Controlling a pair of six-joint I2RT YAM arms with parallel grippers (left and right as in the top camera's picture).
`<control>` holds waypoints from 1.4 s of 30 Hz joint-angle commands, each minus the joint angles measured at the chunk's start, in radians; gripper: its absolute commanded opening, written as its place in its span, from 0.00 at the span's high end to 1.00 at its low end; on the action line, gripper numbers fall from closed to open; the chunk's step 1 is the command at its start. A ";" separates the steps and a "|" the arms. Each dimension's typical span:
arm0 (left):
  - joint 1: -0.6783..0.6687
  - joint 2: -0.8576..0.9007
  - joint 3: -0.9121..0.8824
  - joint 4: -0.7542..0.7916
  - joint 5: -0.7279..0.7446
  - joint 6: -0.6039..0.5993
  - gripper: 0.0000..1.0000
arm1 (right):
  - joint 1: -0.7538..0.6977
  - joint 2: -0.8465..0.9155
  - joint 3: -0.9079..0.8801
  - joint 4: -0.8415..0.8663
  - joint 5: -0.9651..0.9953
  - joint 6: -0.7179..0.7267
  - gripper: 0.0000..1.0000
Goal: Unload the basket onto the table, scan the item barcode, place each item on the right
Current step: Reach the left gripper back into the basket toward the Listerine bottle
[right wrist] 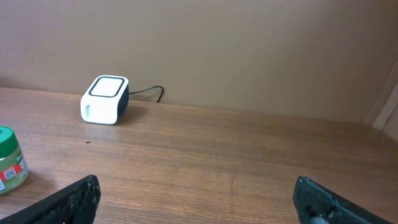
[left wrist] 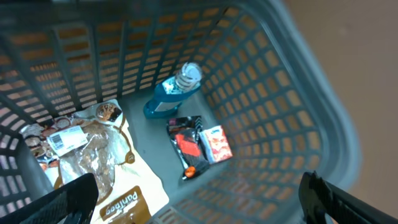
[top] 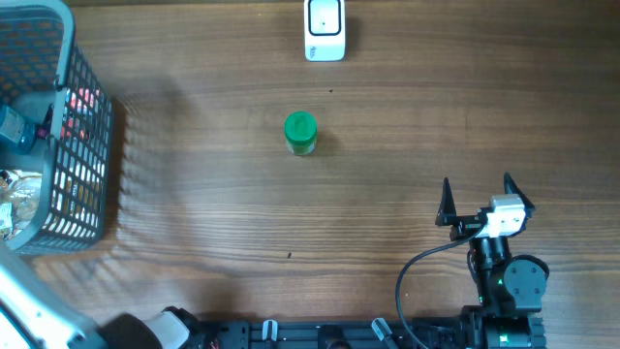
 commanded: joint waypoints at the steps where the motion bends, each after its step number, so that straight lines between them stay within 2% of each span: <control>1: -0.013 0.161 0.015 0.063 -0.130 -0.084 0.00 | 0.007 -0.006 -0.001 0.002 0.006 -0.009 0.00; 5: -0.018 0.350 0.015 0.147 -0.130 -0.161 0.00 | 0.007 -0.006 -0.001 0.002 0.006 -0.009 0.00; 12: -0.065 0.503 0.015 0.297 -0.153 -0.198 0.00 | 0.007 -0.006 0.000 0.002 0.006 -0.009 0.00; 15: -0.076 0.523 0.015 0.335 -0.171 -0.198 0.00 | 0.007 -0.006 -0.001 0.002 0.006 -0.009 0.00; 22: -0.082 0.534 0.015 0.376 -0.337 -0.198 0.00 | 0.007 -0.006 -0.001 0.002 0.006 -0.009 0.00; 42: -0.103 0.608 0.015 0.503 -0.343 -0.224 0.01 | 0.007 -0.006 -0.001 0.002 0.006 -0.009 0.00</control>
